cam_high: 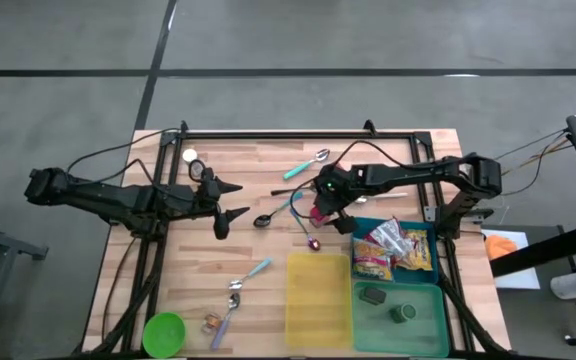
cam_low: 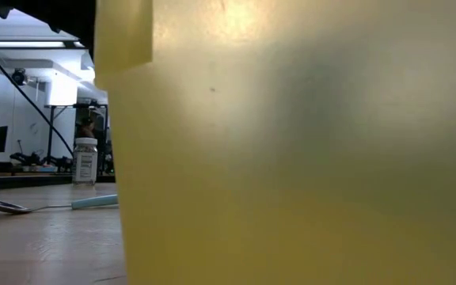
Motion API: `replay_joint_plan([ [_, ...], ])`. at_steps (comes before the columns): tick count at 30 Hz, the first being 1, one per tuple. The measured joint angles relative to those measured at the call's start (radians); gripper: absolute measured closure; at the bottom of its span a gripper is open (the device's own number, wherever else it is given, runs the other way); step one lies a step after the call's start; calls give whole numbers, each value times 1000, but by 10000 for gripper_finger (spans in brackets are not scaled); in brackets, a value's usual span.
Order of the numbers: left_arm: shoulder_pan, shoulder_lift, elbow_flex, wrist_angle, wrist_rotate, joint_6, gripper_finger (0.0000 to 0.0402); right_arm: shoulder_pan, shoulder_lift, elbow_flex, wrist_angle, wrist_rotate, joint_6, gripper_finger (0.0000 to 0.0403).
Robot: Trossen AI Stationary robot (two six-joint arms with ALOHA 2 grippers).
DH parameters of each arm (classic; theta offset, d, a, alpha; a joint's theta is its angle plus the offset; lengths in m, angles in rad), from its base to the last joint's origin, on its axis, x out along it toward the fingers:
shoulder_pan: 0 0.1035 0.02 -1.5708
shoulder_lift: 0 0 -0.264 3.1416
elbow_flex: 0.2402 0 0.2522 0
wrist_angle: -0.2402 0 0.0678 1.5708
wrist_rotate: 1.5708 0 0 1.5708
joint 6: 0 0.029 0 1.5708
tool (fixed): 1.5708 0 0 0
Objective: Pick & Place Food Item
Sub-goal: Put the red seasoning can into the green bin
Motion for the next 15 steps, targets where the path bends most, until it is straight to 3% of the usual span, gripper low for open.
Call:
replay_joint_plan([
  [6,0,0,0,-1,0,0,86,-2,0,0,-1,-2,0,71],
  [15,0,0,0,-1,0,0,86,-2,-1,0,1,20,-1,184],
])
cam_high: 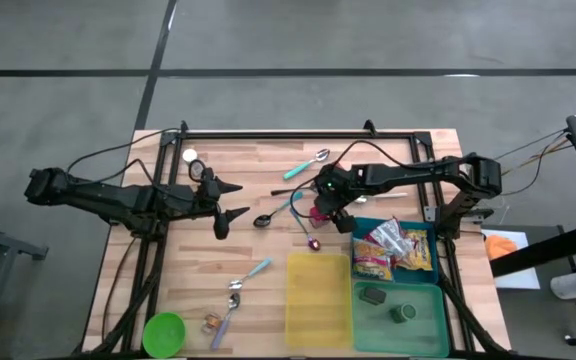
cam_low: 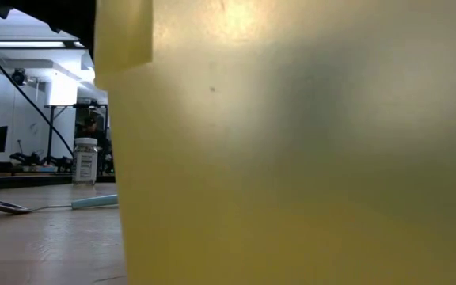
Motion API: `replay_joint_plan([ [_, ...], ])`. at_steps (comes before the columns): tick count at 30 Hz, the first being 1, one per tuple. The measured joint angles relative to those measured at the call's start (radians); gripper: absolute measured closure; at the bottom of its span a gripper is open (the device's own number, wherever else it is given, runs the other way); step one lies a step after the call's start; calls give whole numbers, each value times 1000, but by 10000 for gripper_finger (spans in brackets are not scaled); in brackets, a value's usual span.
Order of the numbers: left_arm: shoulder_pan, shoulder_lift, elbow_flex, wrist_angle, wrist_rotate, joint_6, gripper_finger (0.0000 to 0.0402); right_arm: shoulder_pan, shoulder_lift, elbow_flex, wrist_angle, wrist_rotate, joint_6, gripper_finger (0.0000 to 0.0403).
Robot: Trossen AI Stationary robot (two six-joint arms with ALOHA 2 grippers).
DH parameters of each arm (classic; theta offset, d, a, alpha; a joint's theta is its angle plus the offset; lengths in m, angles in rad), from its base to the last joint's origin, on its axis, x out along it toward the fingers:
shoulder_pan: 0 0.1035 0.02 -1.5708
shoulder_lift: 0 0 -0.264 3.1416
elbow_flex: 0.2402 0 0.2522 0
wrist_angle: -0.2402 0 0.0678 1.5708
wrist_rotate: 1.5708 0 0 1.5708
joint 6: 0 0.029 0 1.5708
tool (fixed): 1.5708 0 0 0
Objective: Pick & Place Food Item
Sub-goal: Put the red seasoning can into the green bin
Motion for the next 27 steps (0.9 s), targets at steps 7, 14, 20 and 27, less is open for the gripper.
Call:
replay_joint_plan([
  [7,0,0,0,0,0,0,86,0,0,0,-3,0,-2,186],
  [14,0,0,0,0,0,0,86,1,0,0,-5,0,-2,188],
  [20,0,0,0,0,0,0,86,1,0,0,-5,0,-2,190],
  [27,0,0,0,0,0,0,87,1,0,0,-6,0,-2,184],
])
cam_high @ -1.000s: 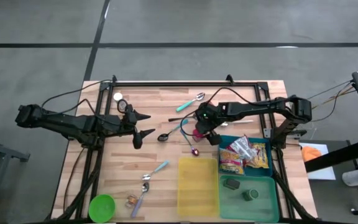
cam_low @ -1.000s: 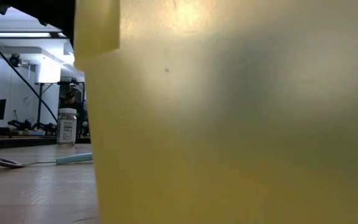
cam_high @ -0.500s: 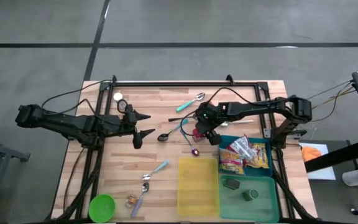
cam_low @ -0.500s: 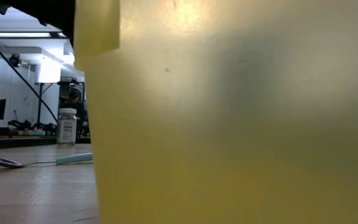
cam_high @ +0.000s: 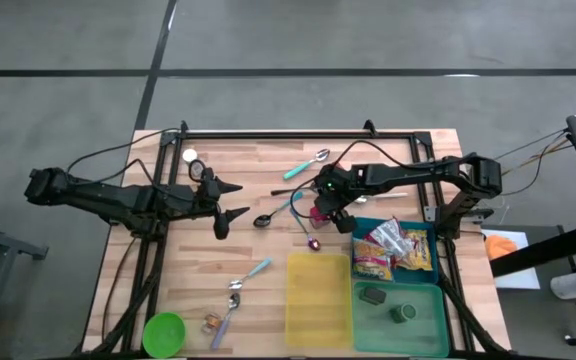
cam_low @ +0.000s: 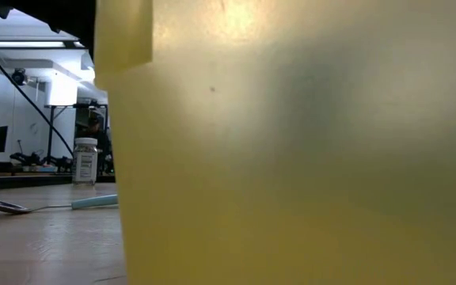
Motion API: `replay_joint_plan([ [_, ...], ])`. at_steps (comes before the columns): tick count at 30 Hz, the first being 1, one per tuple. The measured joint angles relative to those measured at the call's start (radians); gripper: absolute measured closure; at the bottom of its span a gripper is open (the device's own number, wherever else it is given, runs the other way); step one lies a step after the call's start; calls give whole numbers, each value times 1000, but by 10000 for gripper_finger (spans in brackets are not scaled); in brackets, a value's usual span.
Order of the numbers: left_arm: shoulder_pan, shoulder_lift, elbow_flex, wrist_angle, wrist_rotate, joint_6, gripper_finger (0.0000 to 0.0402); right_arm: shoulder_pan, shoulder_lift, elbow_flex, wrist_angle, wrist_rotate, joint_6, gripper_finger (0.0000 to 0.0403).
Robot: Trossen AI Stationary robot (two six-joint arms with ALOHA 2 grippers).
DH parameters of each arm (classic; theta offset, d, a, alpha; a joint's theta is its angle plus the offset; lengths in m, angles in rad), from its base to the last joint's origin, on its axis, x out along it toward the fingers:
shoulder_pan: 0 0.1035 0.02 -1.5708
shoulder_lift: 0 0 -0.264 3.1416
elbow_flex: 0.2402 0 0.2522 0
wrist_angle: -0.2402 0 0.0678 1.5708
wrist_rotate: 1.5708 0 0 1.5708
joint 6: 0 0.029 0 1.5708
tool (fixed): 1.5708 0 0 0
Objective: Pick & Place Food Item
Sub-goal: Put the red seasoning can into the green bin
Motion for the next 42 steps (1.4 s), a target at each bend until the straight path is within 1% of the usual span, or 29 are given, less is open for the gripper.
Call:
replay_joint_plan([
  [9,0,0,0,0,0,0,87,5,-18,-2,-9,0,1,183],
  [15,0,0,0,0,0,0,87,43,-122,6,-33,6,62,182],
  [19,0,0,0,0,0,0,87,105,-202,7,-81,81,131,182],
  [23,0,0,0,-1,0,0,87,210,-284,8,-126,191,223,182],
  [28,0,0,0,-1,0,0,87,364,-379,8,-178,362,392,182],
  [32,0,0,0,-3,0,0,87,489,-427,17,-262,486,606,182],
  [35,0,0,0,-5,0,0,87,577,-435,45,-364,567,758,182],
  [38,0,0,0,-5,0,0,87,659,-419,99,-500,619,912,182],
  [42,0,0,0,-6,0,0,87,756,-374,207,-670,629,1129,182],
])
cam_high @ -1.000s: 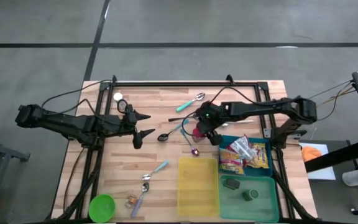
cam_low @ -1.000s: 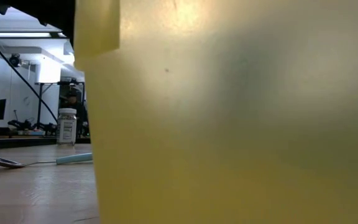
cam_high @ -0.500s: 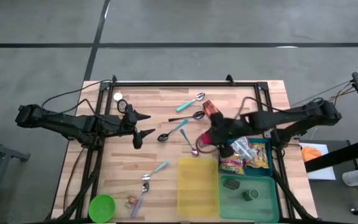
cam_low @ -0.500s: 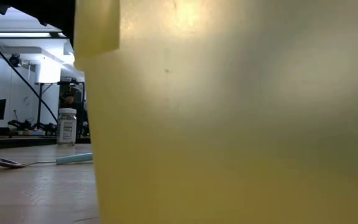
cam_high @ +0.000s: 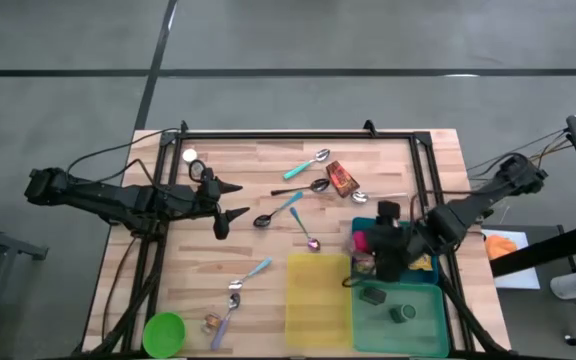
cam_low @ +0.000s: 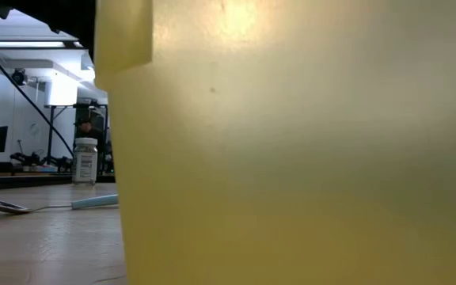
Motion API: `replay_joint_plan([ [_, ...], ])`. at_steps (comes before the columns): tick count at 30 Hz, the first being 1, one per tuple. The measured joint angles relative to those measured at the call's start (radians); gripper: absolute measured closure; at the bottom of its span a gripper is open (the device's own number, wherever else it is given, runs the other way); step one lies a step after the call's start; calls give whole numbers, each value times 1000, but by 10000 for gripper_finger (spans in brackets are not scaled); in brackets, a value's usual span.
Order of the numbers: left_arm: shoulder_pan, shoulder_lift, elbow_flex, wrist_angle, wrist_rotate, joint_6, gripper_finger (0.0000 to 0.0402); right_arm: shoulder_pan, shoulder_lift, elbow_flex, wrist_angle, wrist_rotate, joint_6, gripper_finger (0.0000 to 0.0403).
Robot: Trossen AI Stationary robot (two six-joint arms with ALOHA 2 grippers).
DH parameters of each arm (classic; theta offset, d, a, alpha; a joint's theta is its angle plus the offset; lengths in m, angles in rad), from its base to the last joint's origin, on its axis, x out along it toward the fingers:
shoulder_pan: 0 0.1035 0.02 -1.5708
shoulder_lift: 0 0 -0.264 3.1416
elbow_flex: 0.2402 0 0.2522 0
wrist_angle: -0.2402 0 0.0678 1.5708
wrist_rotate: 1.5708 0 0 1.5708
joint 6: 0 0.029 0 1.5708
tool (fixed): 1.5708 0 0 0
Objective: Pick & Place Food Item
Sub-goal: Put the red seasoning can into the green bin
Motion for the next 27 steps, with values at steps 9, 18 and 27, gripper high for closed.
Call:
replay_joint_plan([
  [9,0,0,0,-2,0,0,87,250,159,229,-353,-38,559,181],
  [18,0,0,0,-2,0,0,87,497,302,244,-447,-32,1006,181],
  [27,0,0,0,-22,0,0,87,575,381,246,-469,-40,1257,181],
])
